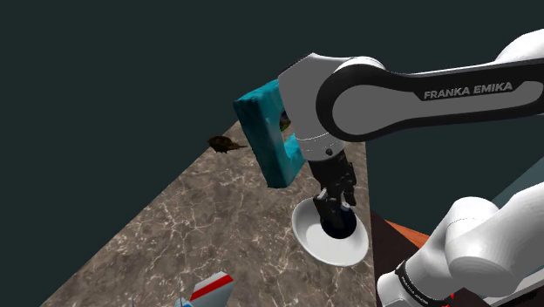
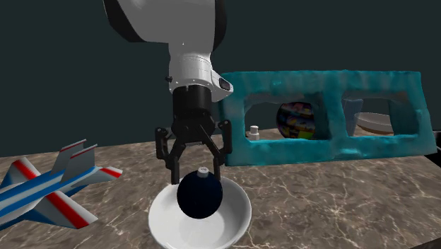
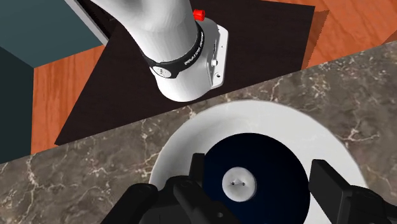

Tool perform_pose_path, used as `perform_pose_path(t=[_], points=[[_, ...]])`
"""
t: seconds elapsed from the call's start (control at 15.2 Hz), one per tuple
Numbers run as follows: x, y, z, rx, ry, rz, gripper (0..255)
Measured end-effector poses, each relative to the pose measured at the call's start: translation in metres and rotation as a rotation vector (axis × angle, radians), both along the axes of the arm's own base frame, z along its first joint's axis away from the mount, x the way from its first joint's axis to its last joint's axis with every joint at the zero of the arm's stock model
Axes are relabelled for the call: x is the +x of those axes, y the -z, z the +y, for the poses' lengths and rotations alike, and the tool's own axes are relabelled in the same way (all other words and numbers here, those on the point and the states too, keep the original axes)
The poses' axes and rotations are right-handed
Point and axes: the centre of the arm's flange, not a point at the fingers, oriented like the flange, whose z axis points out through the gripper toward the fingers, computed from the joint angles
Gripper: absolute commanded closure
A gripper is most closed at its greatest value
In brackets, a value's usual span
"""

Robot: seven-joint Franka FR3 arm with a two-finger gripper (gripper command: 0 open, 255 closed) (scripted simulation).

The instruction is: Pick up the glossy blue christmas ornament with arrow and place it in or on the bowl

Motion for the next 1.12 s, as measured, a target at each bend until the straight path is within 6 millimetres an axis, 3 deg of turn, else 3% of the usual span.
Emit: perform_pose_path(t=[0.07, 0.13, 0.53, 0.79, 1.12], points=[[0.0, 0.0, 0.0, 0.0, 0.0, 0.0, 255], [0.0, 0.0, 0.0, 0.0, 0.0, 0.0, 0], [0.0, 0.0, 0.0, 0.0, 0.0, 0.0, 0], [0.02, -0.032, 0.01, 0.001, 0.0, -0.001, 0], [0.025, -0.04, 0.013, 0.0, 0.0, 0.0, 0]])
